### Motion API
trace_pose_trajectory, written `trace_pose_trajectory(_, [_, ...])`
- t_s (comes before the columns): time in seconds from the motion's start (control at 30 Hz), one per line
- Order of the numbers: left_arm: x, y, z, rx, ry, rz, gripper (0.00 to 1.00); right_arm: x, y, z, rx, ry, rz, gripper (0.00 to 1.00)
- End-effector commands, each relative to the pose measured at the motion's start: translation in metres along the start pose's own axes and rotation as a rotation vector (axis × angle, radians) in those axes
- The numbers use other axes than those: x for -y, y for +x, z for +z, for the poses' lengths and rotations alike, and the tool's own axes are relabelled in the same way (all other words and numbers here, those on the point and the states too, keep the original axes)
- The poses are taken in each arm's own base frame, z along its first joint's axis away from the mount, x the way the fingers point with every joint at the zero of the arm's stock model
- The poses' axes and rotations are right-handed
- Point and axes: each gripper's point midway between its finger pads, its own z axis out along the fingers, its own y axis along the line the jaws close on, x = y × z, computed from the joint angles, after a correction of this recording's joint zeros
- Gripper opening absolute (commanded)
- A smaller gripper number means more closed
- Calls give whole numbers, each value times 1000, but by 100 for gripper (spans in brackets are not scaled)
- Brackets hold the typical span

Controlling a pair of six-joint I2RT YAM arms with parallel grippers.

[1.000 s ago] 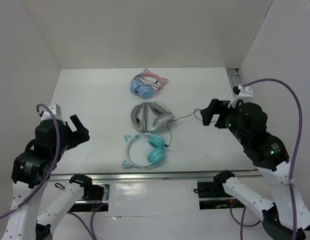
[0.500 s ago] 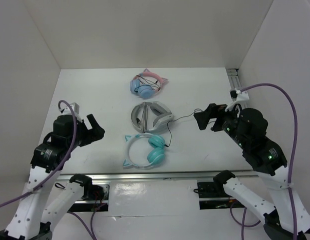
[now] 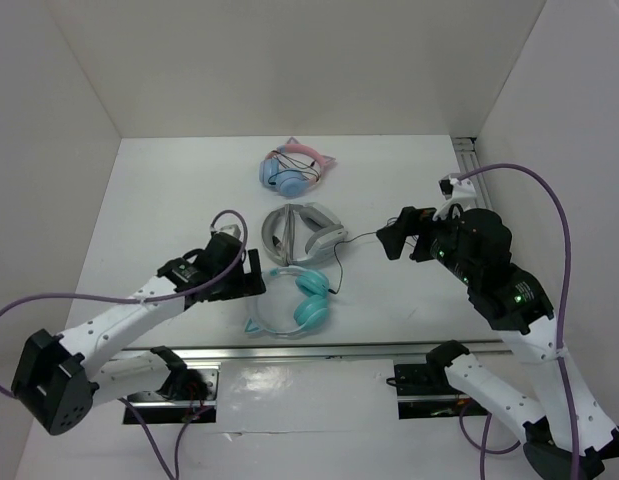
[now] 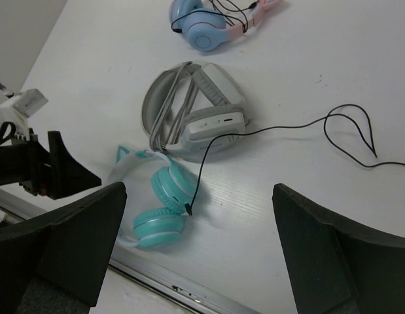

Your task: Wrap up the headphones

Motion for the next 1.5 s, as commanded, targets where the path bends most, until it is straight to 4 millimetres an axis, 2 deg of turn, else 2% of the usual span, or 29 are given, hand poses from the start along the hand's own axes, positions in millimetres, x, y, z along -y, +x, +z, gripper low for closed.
trace_pose_trajectory(0.0, [4,-18,11,105,-47,-66,100,-7,-14,0,49,-41,-30,100])
trace_pose_trajectory(0.13, [-19,0,39,61,-196,-59,99,-15,-16,-1,65,-83,-32,100])
trace_pose_trajectory(0.33, [-26,15,66,18,-234,-38,87,-20,-18,-4,65,-115,-54,100])
trace_pose_trajectory(0.4, [-30,29,73,-18,-263,-41,80,-21,-21,-6,74,-118,-54,100])
trace_pose_trajectory(0.53, [-31,43,77,-40,-271,-32,65,-27,-19,-6,67,-137,-71,100])
trace_pose_trajectory(0.57, [-29,45,77,-33,-270,-37,55,-27,-19,-6,69,-132,-73,100])
trace_pose_trajectory(0.63, [-32,50,76,-39,-284,-31,45,-28,-20,-9,78,-134,-84,100])
trace_pose_trajectory(0.73, [-35,60,74,-60,-300,-27,37,-27,-22,-12,92,-129,-86,100])
trace_pose_trajectory(0.8, [-36,65,71,-67,-303,-24,27,-28,-23,-15,104,-129,-87,100])
trace_pose_trajectory(0.83, [-40,72,70,-80,-317,-21,15,-26,-24,-15,107,-121,-86,100])
trace_pose_trajectory(0.9, [-40,74,64,-69,-317,-7,0,-29,-23,-15,105,-129,-89,100])
trace_pose_trajectory(0.97, [-42,79,55,-69,-331,12,0,-29,-24,-17,105,-129,-89,100])
trace_pose_trajectory(1.03, [-32,82,44,-59,-302,29,0,-27,-25,-17,108,-119,-88,100])
trace_pose_trajectory(1.07, [-38,86,33,-57,-336,70,0,-28,-28,-19,117,-122,-87,100])
trace_pose_trajectory(1.17, [-26,83,8,-30,-317,56,0,-29,-28,-19,116,-122,-78,100])
trace_pose_trajectory(1.2, [-30,86,-4,-37,-340,95,0,-29,-28,-19,116,-122,-78,100])
trace_pose_trajectory(1.23, [-19,80,-16,-24,-299,95,0,-30,-28,-19,113,-132,-79,100])
trace_pose_trajectory(1.3, [-17,79,-34,-23,-288,123,0,-32,-32,-22,124,-136,-79,100])
trace_pose_trajectory(1.4, [3,62,-66,13,-176,116,0,-40,-35,-24,120,-175,-72,100])
trace_pose_trajectory(1.43, [10,51,-82,30,-133,124,0,-47,-33,-26,107,-211,-66,100])
trace_pose_trajectory(1.47, [15,39,-98,73,-75,106,0,-55,-39,-31,133,-254,-70,100])
